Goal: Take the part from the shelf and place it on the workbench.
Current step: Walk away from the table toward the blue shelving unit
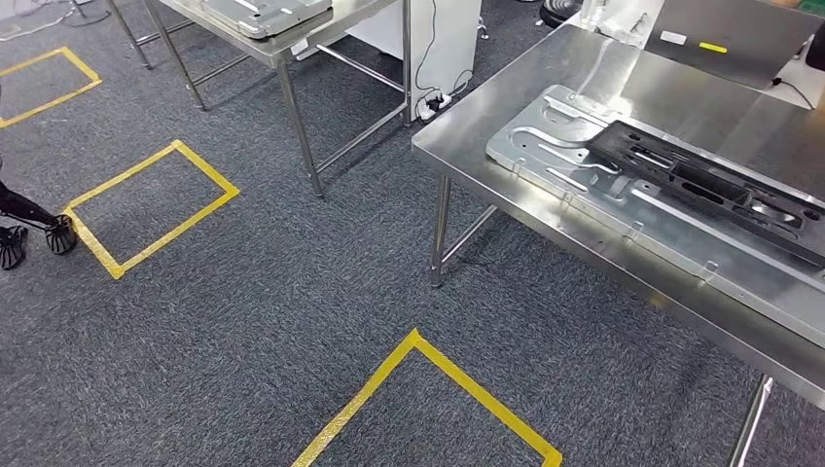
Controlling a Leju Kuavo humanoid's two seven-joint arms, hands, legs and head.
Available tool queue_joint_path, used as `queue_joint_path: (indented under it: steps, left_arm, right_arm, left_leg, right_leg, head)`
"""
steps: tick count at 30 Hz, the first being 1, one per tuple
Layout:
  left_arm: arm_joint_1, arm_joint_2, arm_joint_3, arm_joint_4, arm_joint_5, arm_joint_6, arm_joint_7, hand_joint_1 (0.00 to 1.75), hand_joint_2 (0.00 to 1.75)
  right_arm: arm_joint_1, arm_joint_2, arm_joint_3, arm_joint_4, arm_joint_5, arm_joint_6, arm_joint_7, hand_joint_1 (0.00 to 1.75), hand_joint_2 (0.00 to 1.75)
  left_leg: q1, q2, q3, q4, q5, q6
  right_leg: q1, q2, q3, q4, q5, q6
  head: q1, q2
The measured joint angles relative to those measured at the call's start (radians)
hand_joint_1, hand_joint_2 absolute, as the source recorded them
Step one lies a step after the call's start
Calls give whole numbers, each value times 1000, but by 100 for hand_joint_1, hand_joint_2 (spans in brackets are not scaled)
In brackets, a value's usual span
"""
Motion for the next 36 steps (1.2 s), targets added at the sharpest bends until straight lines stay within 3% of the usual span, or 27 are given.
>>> queue_joint_path:
  steps: [3,4,5,7,8,9,10,11,13,15,17,18,20,22,24,25,26,27,29,30,32,33,34,36]
  left_arm:
    - [2,0,0,0,0,-1,1,0,0]
    - [3,0,0,0,0,-3,2,0,0]
    - [5,0,0,0,0,-5,4,0,0]
    - [4,0,0,0,-1,-7,6,0,0]
    - [4,0,0,0,-1,-8,6,0,0]
    - [4,0,0,0,-1,-8,6,0,0]
    - [5,0,0,0,-1,-8,7,0,0]
    - [6,0,0,0,-1,-7,8,0,0]
    - [5,-1,0,0,-1,-7,9,0,0]
    - [3,-2,0,0,-1,-6,10,0,0]
    - [5,-2,0,0,-1,-5,11,0,0]
    - [7,-1,1,0,-1,-5,11,0,0]
    - [7,-1,1,0,-1,-4,11,0,0]
    - [4,0,1,0,-2,-5,11,0,0]
    - [5,-1,1,0,-2,-6,11,0,0]
    - [6,-2,1,0,-2,-6,11,0,0]
    - [8,-2,1,0,-3,-6,11,0,0]
    - [9,-2,2,0,-3,-6,11,0,0]
    - [6,-1,2,0,-3,-6,12,0,0]
    - [4,-1,2,0,-3,-6,12,0,0]
    - [6,0,3,0,-3,-6,11,0,0]
    - [9,-1,3,0,-3,-6,11,0,0]
    - [10,-1,4,0,-3,-6,12,0,0]
    - [8,-1,5,0,-3,-6,12,0,0]
  right_arm:
    - [-1,0,0,0,0,4,3,0,0]
    - [-2,0,0,0,1,9,5,0,0]
    - [-3,-1,0,0,2,14,6,0,0]
    - [-4,-3,0,0,5,23,8,0,0]
    - [-4,-4,0,0,6,26,7,0,0]
    - [-5,-5,0,0,8,27,6,0,0]
    - [-5,-6,0,0,11,28,5,0,0]
    - [-5,-7,0,0,15,28,4,0,0]
    - [-5,-8,0,0,21,27,4,0,0]
    - [-4,-9,0,0,24,26,3,0,0]
    - [-5,-9,0,0,26,25,3,0,0]
    - [-6,-9,0,0,27,25,3,0,0]
    - [-6,-8,0,0,30,24,3,0,0]
    - [-3,-8,0,1,33,24,4,0,0]
    - [-1,-8,0,1,35,23,6,0,0]
    - [-1,-8,0,1,35,23,6,0,0]
    - [-1,-8,0,1,35,23,6,0,0]
    - [-2,-8,0,1,36,23,6,0,0]
    - [-2,-8,0,2,37,23,7,0,0]
    - [-3,-8,0,2,38,23,7,0,0]
    - [-5,-8,0,2,39,23,9,0,0]
    - [-7,-8,0,2,40,23,10,0,0]
    - [-8,-8,0,2,40,23,10,0,0]
    - [-8,-9,0,2,40,23,10,0,0]
  left_leg:
    - [1,-18,-5,1,3,6]
    - [3,-32,-8,-2,8,14]
    - [6,-47,-10,-6,13,22]
    - [10,-79,-15,-11,22,37]
    - [10,-91,-17,-11,23,38]
    - [9,-103,-17,-10,24,38]
    - [10,-117,-16,-9,24,38]
    - [10,-131,-15,-8,24,37]
    - [9,-158,-16,-1,23,32]
    - [8,-181,-25,5,23,21]
    - [10,-201,-34,6,27,6]
    - [10,-194,-38,11,24,1]
    - [10,-149,-65,65,-12,-8]
    - [11,-104,-123,192,-80,-15]
    - [14,-91,-168,291,-112,-21]
    - [15,-87,-163,288,-100,-22]
    - [15,-81,-139,245,-72,-21]
    - [15,-67,-98,172,-37,-19]
    - [7,-30,-31,45,1,-9]
    - [3,-19,-16,13,7,-3]
    - [0,-33,-18,4,7,6]
    - [2,-43,-18,0,10,12]
    - [5,-54,-17,-4,14,18]
    - [9,-73,-15,-10,22,29]
  right_leg:
    - [0,-11,3,-2,0,6]
    - [-2,9,-4,18,-17,13]
    - [-4,32,-20,60,-47,20]
    - [-9,88,-81,199,-126,31]
    - [-9,93,-109,257,-145,32]
    - [-9,94,-123,285,-144,32]
    - [-10,95,-118,273,-122,31]
    - [-11,100,-96,223,-84,30]
    - [-15,140,-37,86,-15,25]
    - [-16,173,-11,17,4,20]
    - [-15,163,-10,11,2,12]
    - [-16,151,-9,7,5,6]
    - [-19,125,-6,-2,9,-9]
    - [-15,95,-7,-2,8,-16]
    - [-13,63,-8,-2,6,-18]
    - [-12,49,-8,-1,5,-17]
    - [-12,36,-6,-1,4,-16]
    - [-11,25,-2,-1,2,-14]
    - [-7,4,4,0,-4,-5]
    - [-4,-5,6,0,-6,0]
    - [-2,-22,10,-1,-8,9]
    - [-4,-20,13,1,-12,14]
    - [-6,-2,10,12,-23,20]
    - [-11,56,-23,89,-75,29]
  head:
    - [0,0]
    - [0,0]
    - [0,0]
    - [0,0]
    - [0,0]
    - [1,0]
    - [0,0]
    - [1,0]
    - [0,0]
    - [0,0]
    - [0,0]
    - [0,0]
    - [0,0]
    - [0,0]
    - [0,0]
    - [0,0]
    - [0,0]
    - [0,0]
    - [0,0]
    - [0,0]
    - [0,0]
    - [0,0]
    - [0,0]
    - [0,0]
